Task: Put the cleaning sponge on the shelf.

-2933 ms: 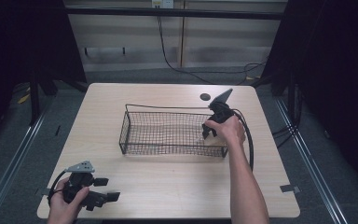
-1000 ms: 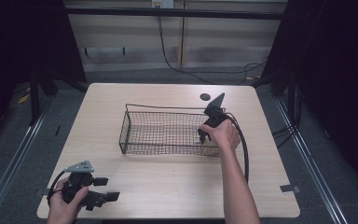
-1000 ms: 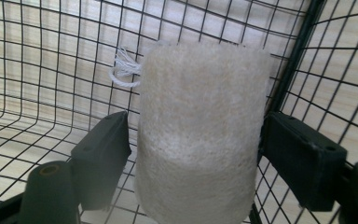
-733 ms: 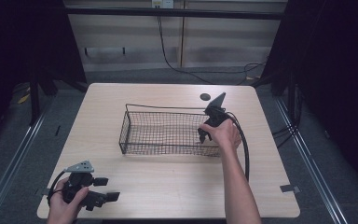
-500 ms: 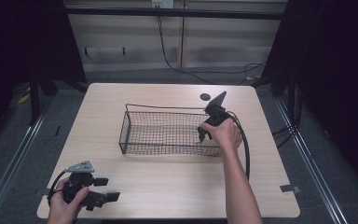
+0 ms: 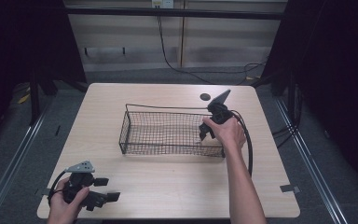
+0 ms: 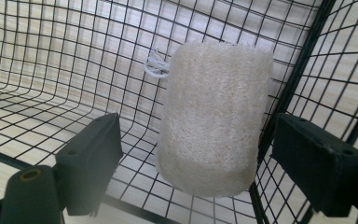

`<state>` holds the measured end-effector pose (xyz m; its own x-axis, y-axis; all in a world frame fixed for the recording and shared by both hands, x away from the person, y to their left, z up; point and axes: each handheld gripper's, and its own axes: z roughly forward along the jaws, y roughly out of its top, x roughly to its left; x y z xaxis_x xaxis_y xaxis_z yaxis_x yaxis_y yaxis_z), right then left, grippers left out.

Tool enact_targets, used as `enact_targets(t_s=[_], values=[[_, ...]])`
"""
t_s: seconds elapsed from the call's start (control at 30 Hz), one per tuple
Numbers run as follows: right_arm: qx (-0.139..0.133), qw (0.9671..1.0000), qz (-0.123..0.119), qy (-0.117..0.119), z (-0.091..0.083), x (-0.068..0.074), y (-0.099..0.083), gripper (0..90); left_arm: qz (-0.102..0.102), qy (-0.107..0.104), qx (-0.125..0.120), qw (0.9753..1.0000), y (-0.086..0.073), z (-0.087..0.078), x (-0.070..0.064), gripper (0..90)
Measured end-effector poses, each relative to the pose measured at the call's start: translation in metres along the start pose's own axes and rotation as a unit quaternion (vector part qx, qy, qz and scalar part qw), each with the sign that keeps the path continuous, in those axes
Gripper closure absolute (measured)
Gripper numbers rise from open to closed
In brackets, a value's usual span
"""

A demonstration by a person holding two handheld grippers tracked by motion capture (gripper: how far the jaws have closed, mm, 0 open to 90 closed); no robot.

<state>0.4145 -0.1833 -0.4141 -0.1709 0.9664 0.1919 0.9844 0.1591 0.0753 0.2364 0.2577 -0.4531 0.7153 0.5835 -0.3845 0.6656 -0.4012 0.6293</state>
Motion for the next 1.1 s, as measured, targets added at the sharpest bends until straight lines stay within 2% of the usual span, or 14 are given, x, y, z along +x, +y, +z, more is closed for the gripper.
enact_targets(t_s=[0.17,0.2,0.27,0.37,0.4,0.67,0.8,0.9,0.93,1.1], values=[[0.0,1.0,-0.007,0.002,-0.003,0.0,-0.003,18.5,0.0,0.002,0.0,1.0,0.0,0.001,0.0,17.4],[-0.012,0.9999,-0.01,0.003,-0.005,-0.001,-0.005,18.3,-0.001,0.001,-0.001,1.0,0.0,0.001,0.0,17.4],[-0.017,0.9997,-0.012,0.007,-0.006,-0.001,-0.006,18.1,0.0,0.002,-0.001,1.0,0.0,0.001,0.0,17.4],[-0.018,0.9996,-0.018,0.012,-0.006,0.0,-0.008,17.9,0.0,0.002,-0.001,1.0,0.0,0.001,0.0,17.4],[-0.026,0.9992,-0.025,0.016,-0.006,0.0,-0.011,17.7,0.0,0.001,0.0,1.0,0.0,0.001,0.0,17.4],[-0.044,0.9981,-0.031,0.029,-0.011,-0.004,-0.021,18.3,-0.001,0.002,-0.001,1.0,0.0,0.002,0.0,17.4],[-0.045,0.9978,-0.039,0.029,-0.013,-0.004,-0.025,20.6,-0.001,0.001,0.001,1.0,0.0,0.002,0.0,17.4],[-0.051,0.9971,-0.047,0.033,-0.017,-0.002,-0.028,21.6,0.0,0.001,0.002,1.0,0.0,0.002,0.0,17.4],[-0.06,0.9958,-0.054,0.042,-0.02,-0.001,-0.03,22.7,-0.001,0.001,0.002,1.0,0.0,0.002,0.0,17.4],[-0.07,0.9943,-0.067,0.045,-0.023,0.002,-0.035,23.1,0.003,0.0,0.007,1.0,0.0,0.002,0.0,17.4]])
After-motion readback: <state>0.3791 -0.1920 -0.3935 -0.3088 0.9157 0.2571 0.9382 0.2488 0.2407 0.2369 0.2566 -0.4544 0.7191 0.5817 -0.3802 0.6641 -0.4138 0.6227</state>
